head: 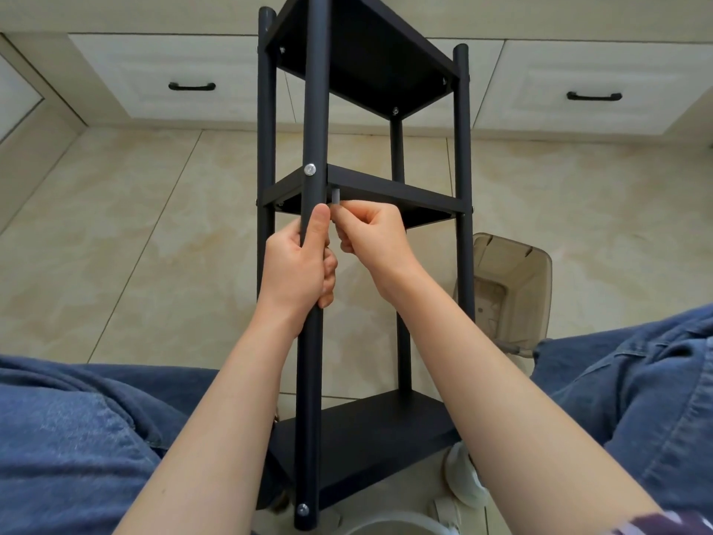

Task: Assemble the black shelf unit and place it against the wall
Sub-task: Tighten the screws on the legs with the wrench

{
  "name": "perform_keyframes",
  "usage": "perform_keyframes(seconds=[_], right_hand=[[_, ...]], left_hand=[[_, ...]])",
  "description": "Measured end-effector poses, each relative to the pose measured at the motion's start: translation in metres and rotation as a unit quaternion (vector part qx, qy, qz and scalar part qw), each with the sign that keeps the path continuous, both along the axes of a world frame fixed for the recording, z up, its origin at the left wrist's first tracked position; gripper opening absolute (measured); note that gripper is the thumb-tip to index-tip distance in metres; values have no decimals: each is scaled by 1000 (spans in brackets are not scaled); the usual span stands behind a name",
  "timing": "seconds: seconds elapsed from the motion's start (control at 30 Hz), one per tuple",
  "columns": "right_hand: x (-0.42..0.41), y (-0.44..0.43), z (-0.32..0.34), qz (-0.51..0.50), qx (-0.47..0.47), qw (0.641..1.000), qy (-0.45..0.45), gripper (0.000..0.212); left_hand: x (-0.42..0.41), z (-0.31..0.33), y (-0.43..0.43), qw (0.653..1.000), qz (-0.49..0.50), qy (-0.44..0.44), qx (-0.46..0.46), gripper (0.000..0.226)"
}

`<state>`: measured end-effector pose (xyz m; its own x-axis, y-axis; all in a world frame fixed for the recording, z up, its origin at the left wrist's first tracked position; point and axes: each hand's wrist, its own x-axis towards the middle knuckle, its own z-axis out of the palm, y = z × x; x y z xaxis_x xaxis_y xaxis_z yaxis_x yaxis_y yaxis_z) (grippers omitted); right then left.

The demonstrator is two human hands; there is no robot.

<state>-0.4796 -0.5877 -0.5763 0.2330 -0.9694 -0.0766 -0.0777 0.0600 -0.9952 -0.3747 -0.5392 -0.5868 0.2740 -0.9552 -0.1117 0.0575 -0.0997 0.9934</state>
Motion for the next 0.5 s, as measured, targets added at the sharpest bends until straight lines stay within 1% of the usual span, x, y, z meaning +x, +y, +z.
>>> perform_keyframes(seconds=[0.17, 0.5], right_hand=[[4, -7, -1, -23, 3, 1000, 9, 37], [13, -26, -18, -45, -21, 997, 63, 27]], left_hand=[[3, -1, -13, 1000, -2, -12, 19, 47], [9, -5, -27, 1000, -4, -15, 27, 45]])
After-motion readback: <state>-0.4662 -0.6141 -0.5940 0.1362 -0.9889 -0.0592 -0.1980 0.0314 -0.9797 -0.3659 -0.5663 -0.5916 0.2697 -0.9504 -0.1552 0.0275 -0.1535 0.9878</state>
